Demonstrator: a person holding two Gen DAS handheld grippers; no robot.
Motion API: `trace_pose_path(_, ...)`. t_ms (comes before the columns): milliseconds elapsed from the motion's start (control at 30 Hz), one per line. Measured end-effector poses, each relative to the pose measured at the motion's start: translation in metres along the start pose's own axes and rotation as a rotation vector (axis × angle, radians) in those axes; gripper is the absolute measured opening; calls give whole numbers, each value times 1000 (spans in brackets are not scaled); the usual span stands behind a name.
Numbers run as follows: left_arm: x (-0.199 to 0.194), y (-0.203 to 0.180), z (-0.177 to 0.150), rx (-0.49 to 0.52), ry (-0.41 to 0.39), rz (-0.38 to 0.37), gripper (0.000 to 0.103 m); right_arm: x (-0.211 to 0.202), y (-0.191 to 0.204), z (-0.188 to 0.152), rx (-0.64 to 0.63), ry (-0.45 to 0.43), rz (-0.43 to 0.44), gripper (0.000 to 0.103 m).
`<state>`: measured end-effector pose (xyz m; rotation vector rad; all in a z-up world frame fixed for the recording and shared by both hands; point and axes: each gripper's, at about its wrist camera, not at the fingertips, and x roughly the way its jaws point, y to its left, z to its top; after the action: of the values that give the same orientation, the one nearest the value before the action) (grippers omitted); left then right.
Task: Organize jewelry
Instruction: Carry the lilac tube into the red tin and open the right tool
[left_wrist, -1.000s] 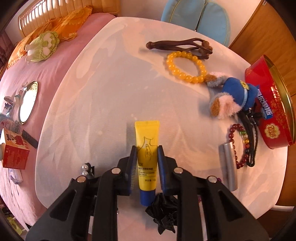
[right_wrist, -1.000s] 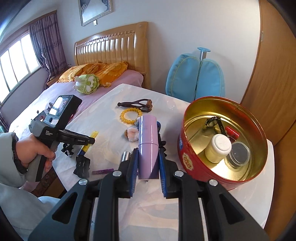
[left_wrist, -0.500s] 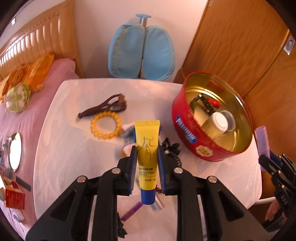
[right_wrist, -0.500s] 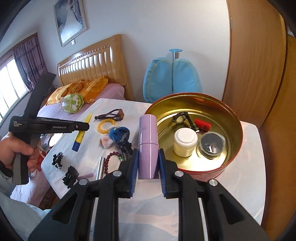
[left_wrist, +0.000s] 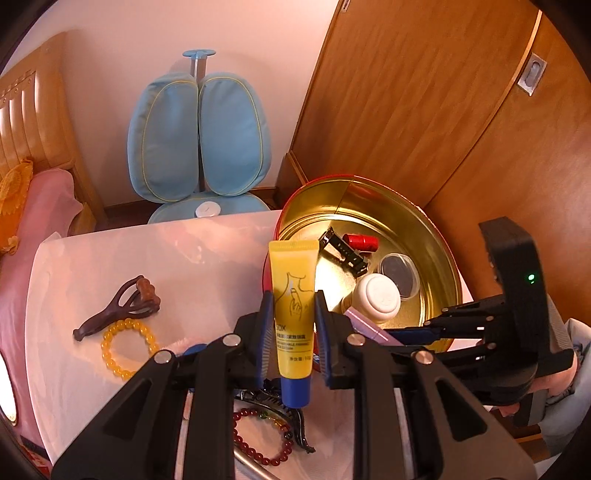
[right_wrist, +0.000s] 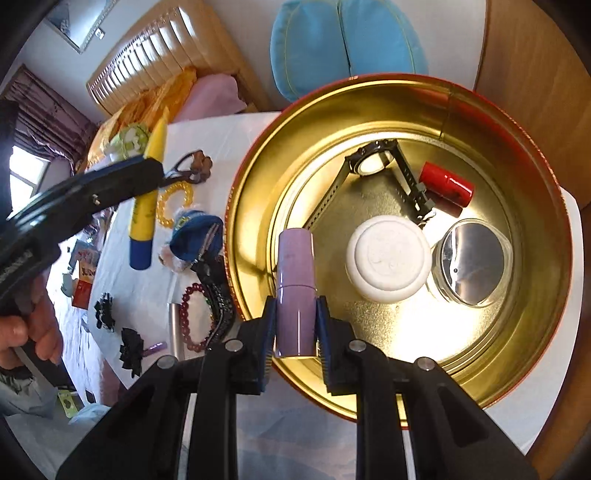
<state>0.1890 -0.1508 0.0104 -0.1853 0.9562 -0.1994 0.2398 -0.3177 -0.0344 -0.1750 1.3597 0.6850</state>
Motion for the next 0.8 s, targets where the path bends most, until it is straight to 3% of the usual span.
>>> trace_pose_path(200, 5, 9, 2, 6, -12, -4, 22, 22, -7, 7, 27, 96, -11, 23)
trace_pose_path(300, 5, 14, 2, -6, -13, -6, 22, 30, -14, 14, 25, 129, -98, 23)
trace_pose_path(467, 2, 18, 0, -16, -16, 5, 22, 32, -37, 23, 74, 106, -144, 23)
trace_pose_path(700, -2, 17, -1, -23, -19, 18, 22, 40, -28, 20, 26, 131, -142, 23)
trace_pose_path(733, -2, 16, 0, -23, -20, 19, 22, 42, -25, 18, 23, 132, -149, 24)
trace_pose_path(800, -2, 15, 0, -23, -18, 21, 22, 41, -24, 18, 24, 127, -154, 38)
